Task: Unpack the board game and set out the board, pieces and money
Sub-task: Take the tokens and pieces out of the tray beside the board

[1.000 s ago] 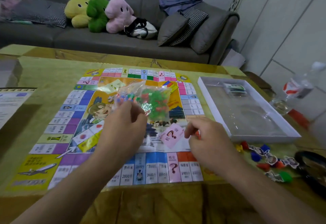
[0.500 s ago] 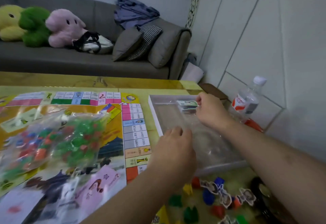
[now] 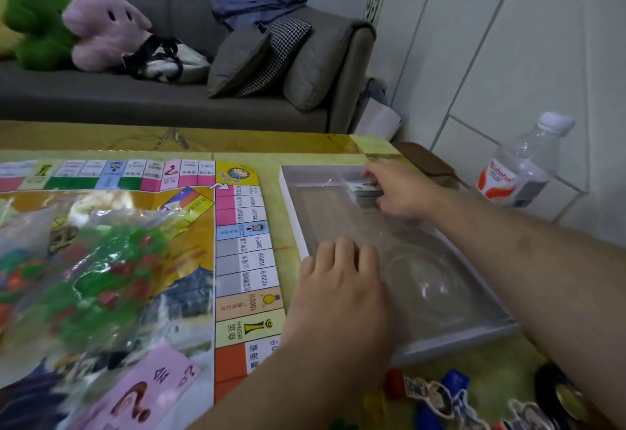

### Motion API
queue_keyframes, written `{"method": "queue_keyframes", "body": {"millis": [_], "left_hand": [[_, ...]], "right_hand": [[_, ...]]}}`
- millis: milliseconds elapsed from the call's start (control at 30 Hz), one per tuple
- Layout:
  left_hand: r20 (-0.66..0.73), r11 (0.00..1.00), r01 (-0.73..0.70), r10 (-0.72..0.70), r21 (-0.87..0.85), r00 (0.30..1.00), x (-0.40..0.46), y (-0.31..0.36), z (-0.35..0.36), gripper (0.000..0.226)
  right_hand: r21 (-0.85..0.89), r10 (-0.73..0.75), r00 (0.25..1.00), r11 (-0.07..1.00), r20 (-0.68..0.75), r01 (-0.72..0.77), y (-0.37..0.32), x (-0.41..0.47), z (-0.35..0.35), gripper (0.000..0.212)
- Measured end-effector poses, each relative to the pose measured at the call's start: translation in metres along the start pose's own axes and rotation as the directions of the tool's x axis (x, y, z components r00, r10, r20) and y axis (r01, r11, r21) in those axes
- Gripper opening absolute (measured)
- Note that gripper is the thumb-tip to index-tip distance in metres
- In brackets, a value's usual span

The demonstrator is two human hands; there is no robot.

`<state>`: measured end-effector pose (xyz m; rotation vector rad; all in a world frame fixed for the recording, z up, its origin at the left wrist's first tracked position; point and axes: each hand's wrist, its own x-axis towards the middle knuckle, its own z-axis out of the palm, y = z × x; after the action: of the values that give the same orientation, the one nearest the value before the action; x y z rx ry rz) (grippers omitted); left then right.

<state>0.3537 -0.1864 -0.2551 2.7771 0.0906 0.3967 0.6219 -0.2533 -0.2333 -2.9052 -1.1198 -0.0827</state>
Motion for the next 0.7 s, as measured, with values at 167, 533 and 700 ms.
{"method": "queue_keyframes", "body": {"millis": [167,533,700], "left_hand": [[-0.011,1.0,0.003,-0.003,0.001,1.0,0.0,-0.001,0.002,0.031],[-0.042,1.0,0.008,-0.009,-0.01,0.999,0.0,-0.001,0.006,0.026],[-0.034,1.0,0.006,-0.006,-0.003,0.999,0.0,-0.001,0.006,0.026]], "right_hand": [[-0.07,0.036,0.992,0.997,0.12,-0.027,-0.004,0.006,-0.005,0.046],[-0.121,0.054,0.982,0.992,0.179,-0.032,-0.018,0.006,-0.009,0.032],[-0.067,0.054,0.985,0.997,0.162,-0.043,-0.019,0.004,-0.004,0.04]]}}
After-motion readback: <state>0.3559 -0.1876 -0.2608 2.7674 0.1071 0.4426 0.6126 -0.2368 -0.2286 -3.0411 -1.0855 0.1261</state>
